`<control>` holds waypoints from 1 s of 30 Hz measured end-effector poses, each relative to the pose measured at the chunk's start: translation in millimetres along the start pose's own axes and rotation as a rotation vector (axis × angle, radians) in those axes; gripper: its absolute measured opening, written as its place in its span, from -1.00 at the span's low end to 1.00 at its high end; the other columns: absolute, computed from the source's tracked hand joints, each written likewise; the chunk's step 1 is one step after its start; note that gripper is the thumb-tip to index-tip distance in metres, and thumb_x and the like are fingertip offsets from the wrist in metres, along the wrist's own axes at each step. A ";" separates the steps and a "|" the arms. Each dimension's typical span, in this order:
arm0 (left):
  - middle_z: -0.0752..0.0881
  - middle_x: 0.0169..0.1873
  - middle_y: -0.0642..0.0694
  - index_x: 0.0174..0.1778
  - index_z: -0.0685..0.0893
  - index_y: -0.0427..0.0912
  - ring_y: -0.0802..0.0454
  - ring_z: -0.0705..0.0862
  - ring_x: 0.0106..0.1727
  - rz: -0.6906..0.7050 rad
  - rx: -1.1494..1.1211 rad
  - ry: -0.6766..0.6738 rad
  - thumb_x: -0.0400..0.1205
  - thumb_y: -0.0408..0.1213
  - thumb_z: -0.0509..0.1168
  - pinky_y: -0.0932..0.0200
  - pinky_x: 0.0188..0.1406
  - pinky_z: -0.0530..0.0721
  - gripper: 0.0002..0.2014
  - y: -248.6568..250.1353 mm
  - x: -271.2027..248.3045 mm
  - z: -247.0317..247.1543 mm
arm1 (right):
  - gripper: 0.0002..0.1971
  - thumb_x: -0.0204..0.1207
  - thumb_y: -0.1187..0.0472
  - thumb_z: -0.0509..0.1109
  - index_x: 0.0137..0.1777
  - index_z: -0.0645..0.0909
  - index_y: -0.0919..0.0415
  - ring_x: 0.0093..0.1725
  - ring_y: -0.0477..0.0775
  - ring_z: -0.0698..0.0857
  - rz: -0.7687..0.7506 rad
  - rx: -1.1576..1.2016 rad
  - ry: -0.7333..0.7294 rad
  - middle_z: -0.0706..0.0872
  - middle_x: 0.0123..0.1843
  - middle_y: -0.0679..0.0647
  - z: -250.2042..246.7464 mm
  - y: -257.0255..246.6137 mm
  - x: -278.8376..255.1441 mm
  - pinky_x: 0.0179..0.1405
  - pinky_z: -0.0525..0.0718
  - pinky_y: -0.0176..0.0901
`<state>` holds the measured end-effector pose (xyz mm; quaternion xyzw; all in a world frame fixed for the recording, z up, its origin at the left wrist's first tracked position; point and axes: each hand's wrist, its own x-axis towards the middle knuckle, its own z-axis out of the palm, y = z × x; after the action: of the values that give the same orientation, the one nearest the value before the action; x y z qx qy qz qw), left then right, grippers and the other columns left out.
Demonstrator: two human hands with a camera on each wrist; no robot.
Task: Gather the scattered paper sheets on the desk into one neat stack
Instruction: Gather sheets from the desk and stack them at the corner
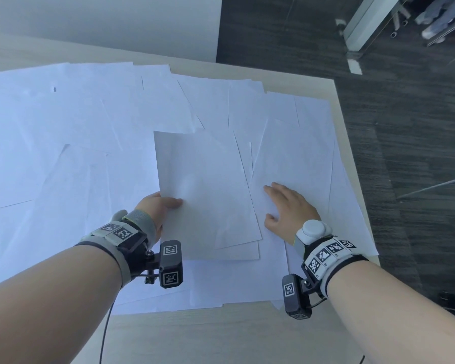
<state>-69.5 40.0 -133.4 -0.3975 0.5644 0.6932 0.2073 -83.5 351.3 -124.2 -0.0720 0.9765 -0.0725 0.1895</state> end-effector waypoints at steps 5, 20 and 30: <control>0.78 -0.16 -0.31 0.09 0.70 -0.30 -0.26 0.77 -0.22 -0.006 -0.005 0.001 0.65 -0.56 0.34 -0.09 -0.19 0.76 -0.84 -0.3 0.8 0.3 | -0.29 0.53 -0.05 0.27 0.69 0.14 -0.21 0.72 -0.03 0.17 -0.040 -0.044 -0.031 0.09 0.76 -0.24 -2.4 5.1 -1.0 0.50 0.50 -0.01; 0.79 -0.13 -0.32 0.11 0.71 -0.31 -0.25 0.78 -0.24 -0.012 -0.006 0.015 0.62 -0.57 0.35 -0.08 -0.26 0.80 -0.81 -3.2 7.3 -1.3 | -0.13 0.55 0.40 0.21 0.74 -0.06 -0.21 0.68 0.07 0.24 -0.016 0.030 -0.004 0.04 0.78 -0.12 4.5 14.8 -0.4 0.42 0.53 -0.01; 0.81 0.09 -0.41 0.16 0.74 -0.27 -0.46 0.80 0.06 0.005 0.099 0.009 0.57 -0.59 0.37 -0.49 0.18 0.74 -0.72 -4.3 1.7 0.5 | -0.55 0.74 0.07 0.06 0.59 0.40 -0.29 0.44 0.01 0.58 0.118 0.503 0.374 0.58 0.56 -0.02 -9.5 6.3 -15.9 0.34 0.43 -0.32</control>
<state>-67.6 41.4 -137.3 -0.3885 0.6000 0.6630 0.2223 -73.3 361.3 -110.8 0.0483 0.9484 -0.3126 0.0222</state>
